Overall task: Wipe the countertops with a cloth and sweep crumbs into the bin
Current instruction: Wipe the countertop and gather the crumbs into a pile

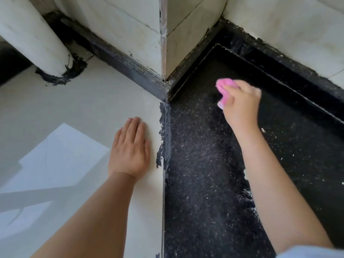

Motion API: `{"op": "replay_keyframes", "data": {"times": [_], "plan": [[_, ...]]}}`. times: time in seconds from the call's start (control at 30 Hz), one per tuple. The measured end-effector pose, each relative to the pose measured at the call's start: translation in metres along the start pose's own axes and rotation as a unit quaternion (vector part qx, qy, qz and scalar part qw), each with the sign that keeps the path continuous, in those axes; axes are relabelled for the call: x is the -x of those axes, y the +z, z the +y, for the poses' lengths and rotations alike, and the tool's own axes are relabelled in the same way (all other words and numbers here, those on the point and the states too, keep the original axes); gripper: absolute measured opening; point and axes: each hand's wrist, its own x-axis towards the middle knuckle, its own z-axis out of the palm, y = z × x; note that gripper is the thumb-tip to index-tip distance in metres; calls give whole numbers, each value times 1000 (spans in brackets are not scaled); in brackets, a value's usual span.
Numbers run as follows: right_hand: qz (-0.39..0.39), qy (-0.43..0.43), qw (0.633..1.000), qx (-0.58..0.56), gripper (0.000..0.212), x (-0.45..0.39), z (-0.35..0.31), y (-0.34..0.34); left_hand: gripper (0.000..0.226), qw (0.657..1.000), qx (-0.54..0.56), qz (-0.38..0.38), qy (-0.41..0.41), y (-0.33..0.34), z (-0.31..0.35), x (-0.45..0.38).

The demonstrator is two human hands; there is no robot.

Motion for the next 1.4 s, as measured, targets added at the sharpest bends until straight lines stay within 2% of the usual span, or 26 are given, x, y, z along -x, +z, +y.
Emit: {"op": "replay_keyframes", "data": {"times": [0.17,0.33,0.4,0.47,0.53,0.6,0.67,0.77,0.97,1.03,1.13,1.17,1.23,1.3,1.4], "plan": [[-152,-60,985,61,41,-43,-16,31,58,1000,13,-6,-16,0,0,1],[-259,-163,951,-38,42,21,-29,1,54,1000,3,6,-8,0,1,1],[-314,-174,933,-17,44,31,-13,-17,53,1000,0,12,-3,0,1,0],[-270,-143,952,2,49,27,7,-31,52,1000,1,17,6,1,-1,0],[-171,-56,983,-39,49,18,8,-39,52,1000,4,14,3,1,-1,0],[-117,-41,988,-88,44,9,-9,-32,53,1000,6,8,-3,1,0,1],[-134,-101,978,-120,41,5,-31,-8,54,1000,6,7,-4,1,0,1],[-181,-97,971,-125,43,16,-46,21,53,1000,7,9,-6,2,0,1],[-309,-138,938,-78,38,49,-13,-25,54,1000,9,10,-2,1,0,1],[-261,-84,960,-51,38,54,9,-36,54,1000,9,9,-3,0,1,1],[-71,18,995,-65,43,72,8,-31,54,1000,3,4,-6,-2,2,2],[-32,15,997,-74,45,80,-4,-24,55,1000,1,4,-8,-2,2,1],[-23,-40,996,-70,43,100,-32,-6,55,1000,-4,3,-9,-1,2,1],[-50,-78,995,-42,37,119,-60,11,54,1000,1,6,-11,-1,1,0],[-71,-99,993,6,46,127,-63,20,53,1000,6,6,-7,1,1,0]]}}
